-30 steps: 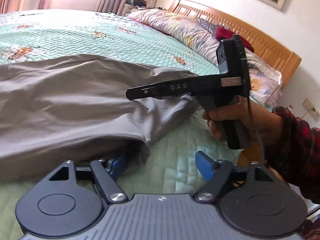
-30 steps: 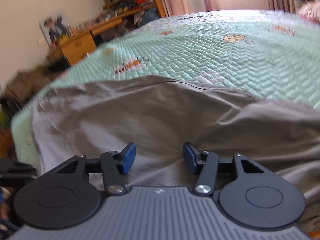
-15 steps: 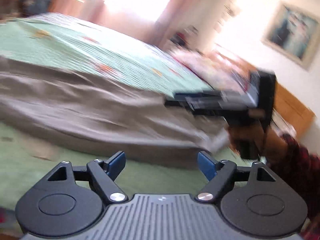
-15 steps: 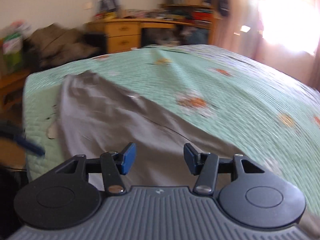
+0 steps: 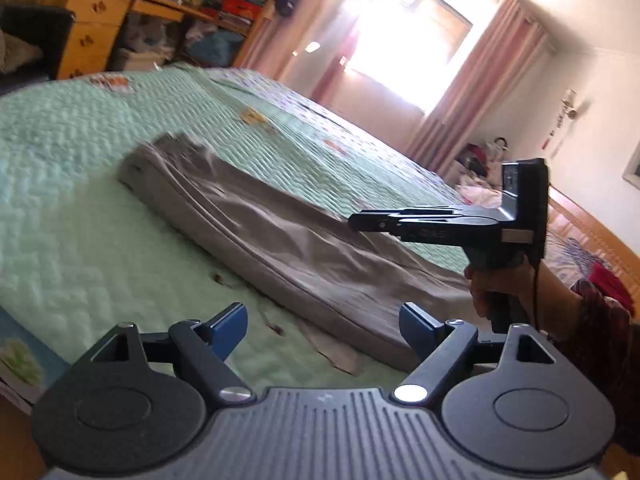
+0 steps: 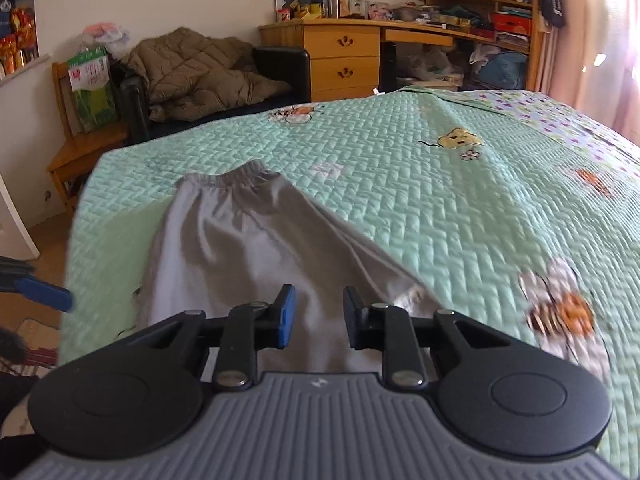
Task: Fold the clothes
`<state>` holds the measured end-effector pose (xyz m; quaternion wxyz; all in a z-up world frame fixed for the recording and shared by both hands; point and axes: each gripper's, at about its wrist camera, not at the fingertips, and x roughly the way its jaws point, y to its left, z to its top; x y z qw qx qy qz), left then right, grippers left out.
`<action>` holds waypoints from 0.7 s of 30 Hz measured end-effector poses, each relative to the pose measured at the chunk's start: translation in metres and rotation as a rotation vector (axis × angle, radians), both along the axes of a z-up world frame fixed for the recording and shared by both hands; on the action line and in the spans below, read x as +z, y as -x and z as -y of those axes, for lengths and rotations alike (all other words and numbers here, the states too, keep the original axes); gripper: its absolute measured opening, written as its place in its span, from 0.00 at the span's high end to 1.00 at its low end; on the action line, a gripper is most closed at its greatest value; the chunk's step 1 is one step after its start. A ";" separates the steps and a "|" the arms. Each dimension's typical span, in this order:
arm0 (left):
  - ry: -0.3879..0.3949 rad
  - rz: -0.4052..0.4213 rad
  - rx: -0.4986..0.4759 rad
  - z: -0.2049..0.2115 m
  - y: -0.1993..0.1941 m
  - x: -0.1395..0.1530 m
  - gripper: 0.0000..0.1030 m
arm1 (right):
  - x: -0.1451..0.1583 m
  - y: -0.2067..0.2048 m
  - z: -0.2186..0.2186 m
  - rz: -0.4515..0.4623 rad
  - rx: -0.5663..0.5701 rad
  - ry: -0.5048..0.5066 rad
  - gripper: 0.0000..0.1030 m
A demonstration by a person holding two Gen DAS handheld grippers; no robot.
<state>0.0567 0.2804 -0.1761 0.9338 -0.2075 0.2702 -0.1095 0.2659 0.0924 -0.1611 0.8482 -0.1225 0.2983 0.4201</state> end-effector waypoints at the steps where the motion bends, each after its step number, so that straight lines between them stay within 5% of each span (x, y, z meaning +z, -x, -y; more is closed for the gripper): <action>1: -0.014 -0.001 0.019 -0.005 -0.001 0.002 0.18 | -0.005 -0.009 -0.006 -0.018 -0.006 0.014 0.73; 5: -0.031 -0.010 0.071 -0.022 -0.012 0.003 0.18 | -0.038 -0.050 -0.024 -0.050 -0.086 0.118 0.81; 15: -0.011 -0.006 0.152 -0.051 -0.023 0.000 0.17 | -0.020 -0.039 -0.022 0.011 -0.166 0.061 0.78; 21: 0.001 0.001 0.194 -0.073 -0.048 0.009 0.17 | -0.003 -0.009 -0.062 -0.019 0.038 -0.016 0.76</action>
